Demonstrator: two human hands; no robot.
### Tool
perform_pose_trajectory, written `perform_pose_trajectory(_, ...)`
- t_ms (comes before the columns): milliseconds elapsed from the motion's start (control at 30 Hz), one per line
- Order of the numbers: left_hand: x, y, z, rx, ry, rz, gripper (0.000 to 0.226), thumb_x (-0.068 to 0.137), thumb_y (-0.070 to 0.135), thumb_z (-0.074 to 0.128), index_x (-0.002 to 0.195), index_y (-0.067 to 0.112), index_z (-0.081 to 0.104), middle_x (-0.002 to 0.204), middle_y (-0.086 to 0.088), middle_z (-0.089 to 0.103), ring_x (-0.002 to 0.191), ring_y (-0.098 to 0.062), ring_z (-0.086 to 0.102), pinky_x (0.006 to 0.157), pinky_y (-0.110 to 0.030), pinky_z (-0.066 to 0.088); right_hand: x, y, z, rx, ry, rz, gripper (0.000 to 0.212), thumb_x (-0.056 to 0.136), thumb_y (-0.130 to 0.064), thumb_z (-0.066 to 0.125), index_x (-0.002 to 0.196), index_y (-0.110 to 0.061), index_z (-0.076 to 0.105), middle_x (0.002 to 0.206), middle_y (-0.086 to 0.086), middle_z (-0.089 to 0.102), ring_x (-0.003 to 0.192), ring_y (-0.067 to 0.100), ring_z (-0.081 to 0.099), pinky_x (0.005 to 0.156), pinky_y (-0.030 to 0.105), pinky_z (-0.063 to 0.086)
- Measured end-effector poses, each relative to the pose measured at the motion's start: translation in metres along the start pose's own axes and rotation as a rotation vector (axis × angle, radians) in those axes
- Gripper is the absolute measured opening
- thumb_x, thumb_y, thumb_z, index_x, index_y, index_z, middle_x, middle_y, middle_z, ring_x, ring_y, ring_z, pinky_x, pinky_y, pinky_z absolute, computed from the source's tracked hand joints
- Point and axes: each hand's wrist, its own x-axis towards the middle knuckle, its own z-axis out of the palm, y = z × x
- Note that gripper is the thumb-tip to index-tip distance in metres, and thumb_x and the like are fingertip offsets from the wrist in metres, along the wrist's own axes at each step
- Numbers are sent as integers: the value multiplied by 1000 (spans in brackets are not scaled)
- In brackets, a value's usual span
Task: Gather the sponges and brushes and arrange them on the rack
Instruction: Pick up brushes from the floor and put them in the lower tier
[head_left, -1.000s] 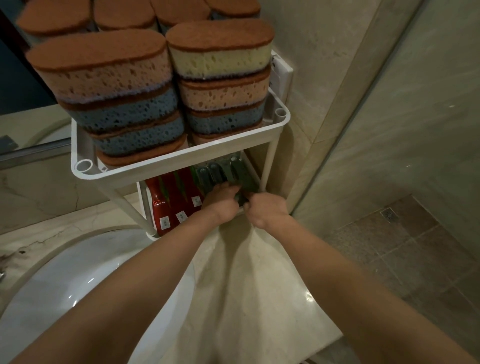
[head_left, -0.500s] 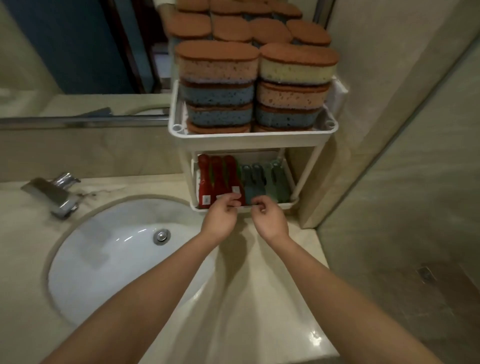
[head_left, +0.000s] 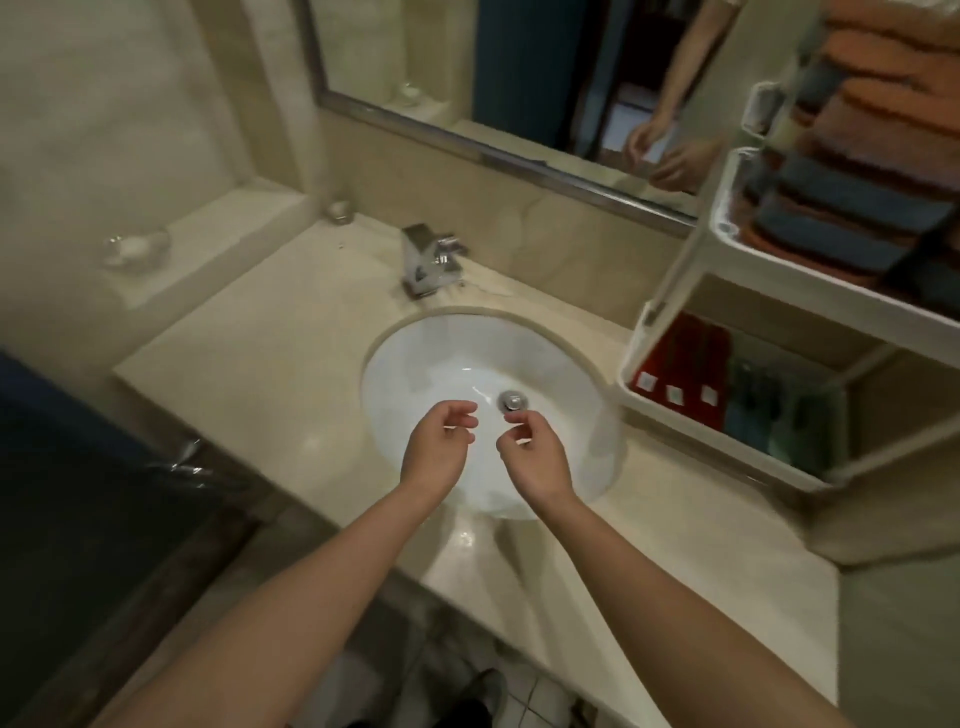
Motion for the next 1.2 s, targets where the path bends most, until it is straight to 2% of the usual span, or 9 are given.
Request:
perform_pose_trajectory(67,-9,-14,-30,-34,82,-42,42,85,-1,40,96,34,60,94,9,65,80,-6,64,77,-28,50,-7,-10,31,-12,-78,-23,28,84,-19,51,110,-28,55,98,-5,63,81,15,63,73,31,50)
perform_pose_trajectory(233,-40,-52,-108,-143,292,-123,40,84,-8,38,98,23,61,91,0,63,74,-10,61,70,-26,48,-37,-30,113,-40,-248,-93,26,85,-16,51,109,-25,57,95,-2,63,63,11,60,46,10,42)
perform_pose_trajectory(433,-94,-114,-212,-125,434,-217,35,86,-9,41,102,15,61,87,0,63,69,-10,58,55,-12,42,-103,-40,218,-84,-413,-151,21,85,-11,56,104,-19,60,79,-10,57,61,1,54,59,13,40)
perform_pose_trajectory(533,-130,-149,-263,-105,441,-258,31,90,-3,44,98,23,60,90,4,63,71,-6,61,60,-14,43,-144,-36,265,-97,-481,-140,22,86,-8,56,107,-16,59,79,-6,58,56,-4,59,57,10,41)
perform_pose_trajectory(667,-174,-194,-325,-67,453,-323,27,90,4,48,98,28,59,95,4,65,84,-13,63,72,-24,48,-189,-31,327,-142,-545,-64,27,84,-10,59,110,-17,59,91,5,68,80,18,62,77,31,49)
perform_pose_trajectory(767,-198,-222,-360,-62,468,-386,27,89,5,48,99,28,59,96,6,65,90,-15,63,73,-24,48,-214,-21,363,-177,-588,-41,29,86,-11,60,115,-15,59,92,2,64,78,17,60,74,32,50)
perform_pose_trajectory(867,-212,-247,-380,-113,483,-448,26,91,6,46,102,25,60,102,4,64,96,-16,62,83,-29,48,-227,-7,391,-221,-639,-12,32,87,-14,60,118,-19,57,97,-3,59,80,11,58,74,31,52)
perform_pose_trajectory(1067,-207,-316,-393,-205,486,-557,27,91,3,48,108,19,60,94,6,62,85,-12,62,79,-28,48,-217,38,450,-324,-720,44,33,85,-17,61,117,-22,56,96,-5,60,85,14,61,79,36,54)
perform_pose_trajectory(1200,-181,-392,-386,-265,520,-605,28,90,-3,46,89,21,61,77,11,65,72,-5,65,72,-27,49,-190,100,502,-375,-783,86,32,85,-16,61,116,-21,56,94,-6,60,82,11,60,72,26,49)
